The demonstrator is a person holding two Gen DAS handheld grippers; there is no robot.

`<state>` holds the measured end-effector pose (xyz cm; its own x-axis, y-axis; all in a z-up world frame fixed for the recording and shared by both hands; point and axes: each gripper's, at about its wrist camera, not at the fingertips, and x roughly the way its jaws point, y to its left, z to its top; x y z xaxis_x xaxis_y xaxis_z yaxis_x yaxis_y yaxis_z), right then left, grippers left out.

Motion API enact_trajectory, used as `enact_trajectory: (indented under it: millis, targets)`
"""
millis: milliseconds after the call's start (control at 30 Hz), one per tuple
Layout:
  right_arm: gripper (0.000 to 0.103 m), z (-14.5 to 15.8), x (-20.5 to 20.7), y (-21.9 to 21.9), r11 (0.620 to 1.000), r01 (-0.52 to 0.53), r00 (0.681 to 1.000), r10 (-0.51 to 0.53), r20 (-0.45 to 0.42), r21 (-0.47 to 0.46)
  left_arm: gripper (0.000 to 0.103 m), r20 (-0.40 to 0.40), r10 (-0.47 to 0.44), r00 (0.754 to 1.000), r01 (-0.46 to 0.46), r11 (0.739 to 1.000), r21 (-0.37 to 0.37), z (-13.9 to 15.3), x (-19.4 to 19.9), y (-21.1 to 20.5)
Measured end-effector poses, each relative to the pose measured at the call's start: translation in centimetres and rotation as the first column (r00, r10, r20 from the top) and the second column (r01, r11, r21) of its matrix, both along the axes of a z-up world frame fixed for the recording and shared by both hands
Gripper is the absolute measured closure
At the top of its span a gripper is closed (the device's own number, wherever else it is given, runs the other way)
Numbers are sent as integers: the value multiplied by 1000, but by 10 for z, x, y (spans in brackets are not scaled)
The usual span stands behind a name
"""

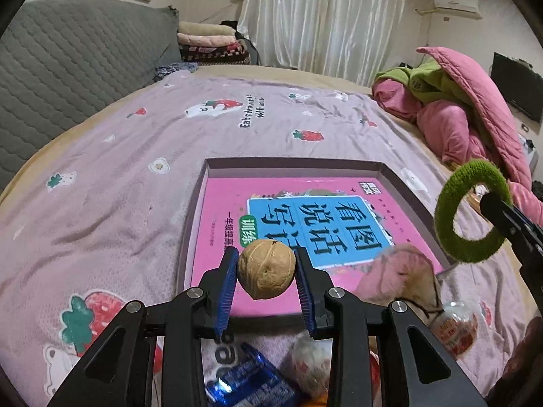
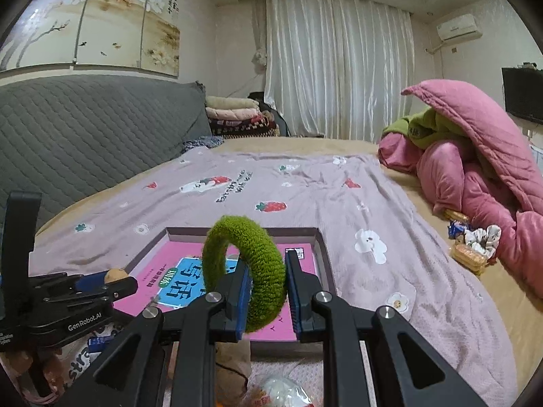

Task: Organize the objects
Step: 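Carry the walnut into the tray with the left gripper while the right gripper carries the ring there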

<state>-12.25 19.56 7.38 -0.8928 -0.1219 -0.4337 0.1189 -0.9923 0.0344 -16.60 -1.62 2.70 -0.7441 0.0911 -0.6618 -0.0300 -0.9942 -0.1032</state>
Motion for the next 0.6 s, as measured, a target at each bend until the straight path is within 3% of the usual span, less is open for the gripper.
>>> enact_trajectory:
  millis: [267, 600]
  targets:
    - [83, -6, -17, 2, 1000, 9, 999, -8, 31, -11, 69, 34, 17, 999, -17, 1000, 13, -10, -22, -9]
    - [83, -37, -61, 15, 998, 37, 980, -24, 198, -60, 69, 103, 16, 995, -21, 999, 40, -30, -43, -11]
